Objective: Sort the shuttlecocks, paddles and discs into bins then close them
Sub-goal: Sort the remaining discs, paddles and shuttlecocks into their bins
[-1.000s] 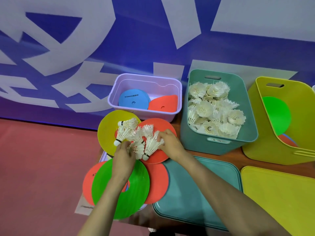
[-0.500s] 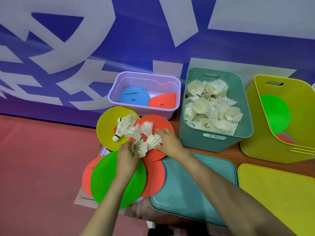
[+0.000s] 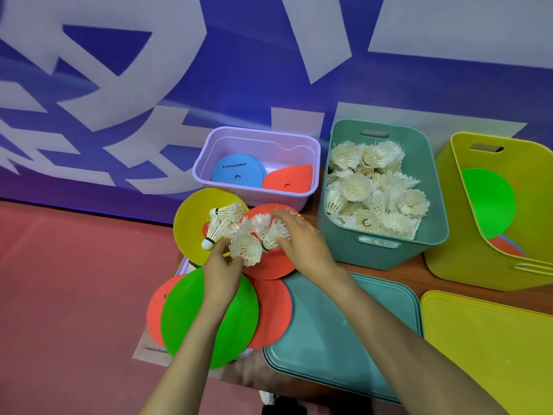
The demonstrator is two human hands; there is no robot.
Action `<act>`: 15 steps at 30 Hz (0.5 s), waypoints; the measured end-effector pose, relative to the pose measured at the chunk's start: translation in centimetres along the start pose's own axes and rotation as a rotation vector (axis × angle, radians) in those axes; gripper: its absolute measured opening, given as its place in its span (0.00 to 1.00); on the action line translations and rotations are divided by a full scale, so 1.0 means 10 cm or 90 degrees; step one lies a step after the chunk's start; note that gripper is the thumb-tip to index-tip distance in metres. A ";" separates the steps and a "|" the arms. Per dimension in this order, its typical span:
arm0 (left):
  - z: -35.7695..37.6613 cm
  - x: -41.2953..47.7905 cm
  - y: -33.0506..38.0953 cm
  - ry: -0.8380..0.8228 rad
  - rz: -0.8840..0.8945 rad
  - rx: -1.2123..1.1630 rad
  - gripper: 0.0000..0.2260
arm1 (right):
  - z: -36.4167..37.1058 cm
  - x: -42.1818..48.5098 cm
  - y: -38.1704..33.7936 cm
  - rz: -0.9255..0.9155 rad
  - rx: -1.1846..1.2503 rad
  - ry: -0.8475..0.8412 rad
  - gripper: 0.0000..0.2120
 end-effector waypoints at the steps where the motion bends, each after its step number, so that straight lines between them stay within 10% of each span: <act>1: -0.03 -0.01 0.09 0.010 0.009 -0.029 0.17 | -0.11 -0.05 -0.02 -0.025 0.018 0.039 0.23; 15: 0.68 -0.19 1.72 0.014 0.319 -0.058 0.12 | -1.81 -0.51 0.56 -0.018 0.083 0.372 0.22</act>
Point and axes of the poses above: each hand's wrist, its own x-axis towards the middle knuckle, its own z-axis out of the palm, y = z × x, the point moved 3 cm from there along x, towards the middle knuckle, and after that the axes turned 8 degrees about x, right-handed, at the moved point
